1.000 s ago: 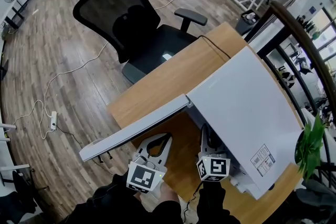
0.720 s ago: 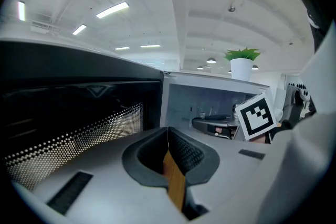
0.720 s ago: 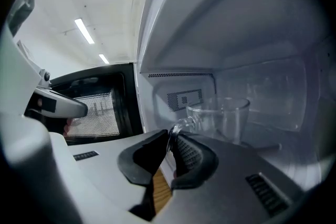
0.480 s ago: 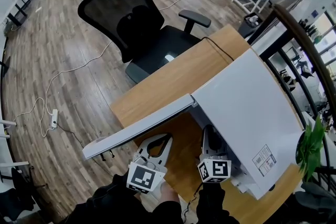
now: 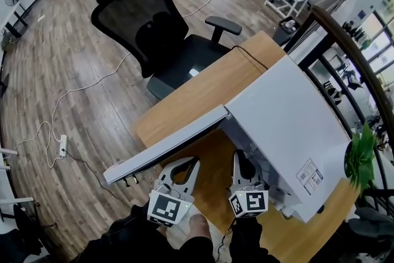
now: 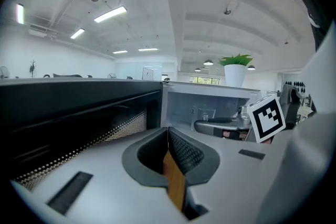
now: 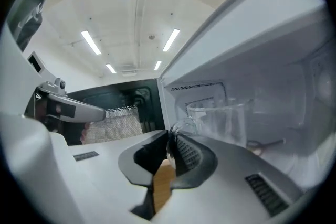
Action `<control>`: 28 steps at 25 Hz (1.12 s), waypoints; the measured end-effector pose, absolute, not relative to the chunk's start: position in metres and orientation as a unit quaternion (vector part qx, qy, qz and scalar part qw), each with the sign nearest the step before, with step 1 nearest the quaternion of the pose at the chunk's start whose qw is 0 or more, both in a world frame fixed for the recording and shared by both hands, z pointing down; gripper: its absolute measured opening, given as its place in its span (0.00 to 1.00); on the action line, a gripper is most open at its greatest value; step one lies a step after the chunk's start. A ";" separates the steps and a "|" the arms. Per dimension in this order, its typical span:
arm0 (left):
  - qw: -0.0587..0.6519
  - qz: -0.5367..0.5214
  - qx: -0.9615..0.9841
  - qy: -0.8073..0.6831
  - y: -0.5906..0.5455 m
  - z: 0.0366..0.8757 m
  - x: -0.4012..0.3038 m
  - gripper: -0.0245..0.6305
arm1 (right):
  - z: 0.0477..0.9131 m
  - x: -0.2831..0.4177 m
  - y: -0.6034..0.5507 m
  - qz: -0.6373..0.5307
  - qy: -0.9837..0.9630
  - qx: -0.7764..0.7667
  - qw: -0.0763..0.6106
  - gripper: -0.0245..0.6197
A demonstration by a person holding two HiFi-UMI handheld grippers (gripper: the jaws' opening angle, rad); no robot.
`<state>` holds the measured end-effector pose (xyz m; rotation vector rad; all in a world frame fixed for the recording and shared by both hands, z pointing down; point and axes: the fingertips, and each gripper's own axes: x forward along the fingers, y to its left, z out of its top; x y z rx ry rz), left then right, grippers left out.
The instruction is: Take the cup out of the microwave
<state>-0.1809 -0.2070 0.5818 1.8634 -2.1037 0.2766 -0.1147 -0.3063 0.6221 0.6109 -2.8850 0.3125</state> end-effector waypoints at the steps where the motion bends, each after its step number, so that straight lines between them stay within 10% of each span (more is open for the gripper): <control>1: 0.156 0.097 0.653 -0.735 -0.204 0.580 -0.181 0.07 | 0.620 -0.114 -0.302 0.105 -0.969 0.206 0.087 0.09; 28: 0.110 0.096 0.703 -0.696 -0.122 0.527 -0.160 0.07 | 0.560 -0.077 -0.190 0.081 -0.964 0.248 0.048 0.09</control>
